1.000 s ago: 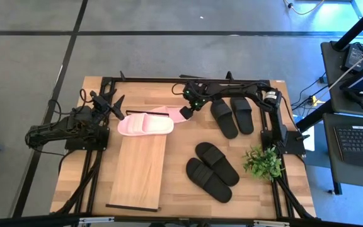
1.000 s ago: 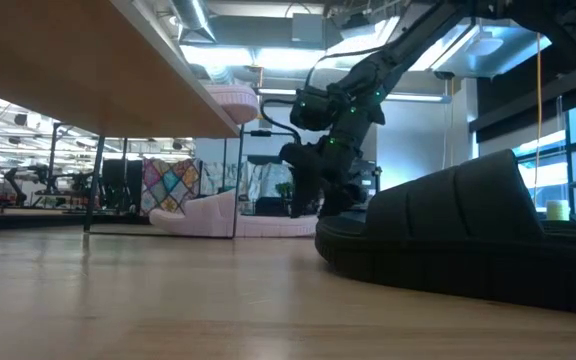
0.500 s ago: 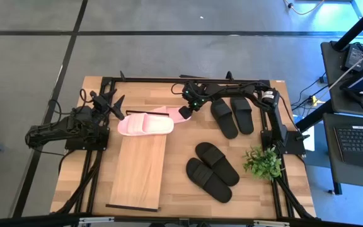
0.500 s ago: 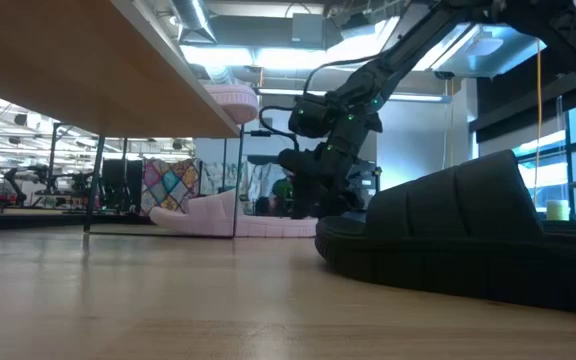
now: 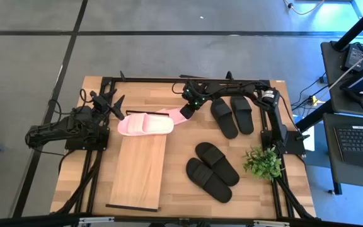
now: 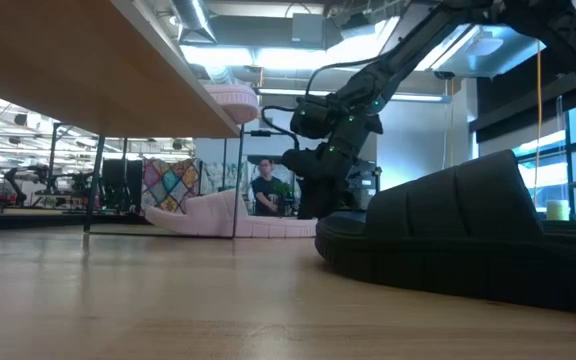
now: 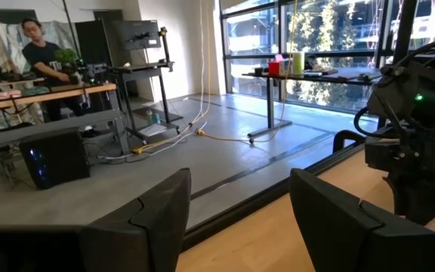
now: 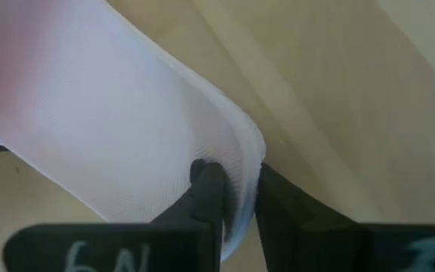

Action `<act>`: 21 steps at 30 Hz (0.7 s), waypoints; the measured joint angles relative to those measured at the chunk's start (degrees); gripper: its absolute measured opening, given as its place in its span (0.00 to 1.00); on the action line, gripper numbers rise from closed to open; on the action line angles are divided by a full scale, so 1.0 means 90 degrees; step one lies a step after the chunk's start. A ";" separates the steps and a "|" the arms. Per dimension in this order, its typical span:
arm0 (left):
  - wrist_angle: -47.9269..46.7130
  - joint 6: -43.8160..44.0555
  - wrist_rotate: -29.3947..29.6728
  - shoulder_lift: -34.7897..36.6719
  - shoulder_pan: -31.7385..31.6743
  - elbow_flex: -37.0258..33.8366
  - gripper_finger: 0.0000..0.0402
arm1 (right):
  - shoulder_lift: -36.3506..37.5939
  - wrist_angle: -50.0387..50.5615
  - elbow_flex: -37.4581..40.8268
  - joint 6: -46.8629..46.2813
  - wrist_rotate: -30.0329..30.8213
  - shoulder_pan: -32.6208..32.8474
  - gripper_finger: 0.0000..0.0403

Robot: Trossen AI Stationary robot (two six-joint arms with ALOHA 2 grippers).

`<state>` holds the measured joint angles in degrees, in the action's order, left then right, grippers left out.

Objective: Pick and place slides into the shelf
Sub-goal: Put the pink slipper on the shelf

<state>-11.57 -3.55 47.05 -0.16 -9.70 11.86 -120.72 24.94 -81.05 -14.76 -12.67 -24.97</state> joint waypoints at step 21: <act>0.0002 -0.0002 0.0000 0.0000 -0.0001 0.0000 0.54 | 0.2760 0.1490 -0.0038 0.0329 0.2767 -0.0127 0.11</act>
<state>-11.56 -3.57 47.05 -0.16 -9.71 11.86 -95.88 38.35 -81.38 -11.80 12.23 -26.11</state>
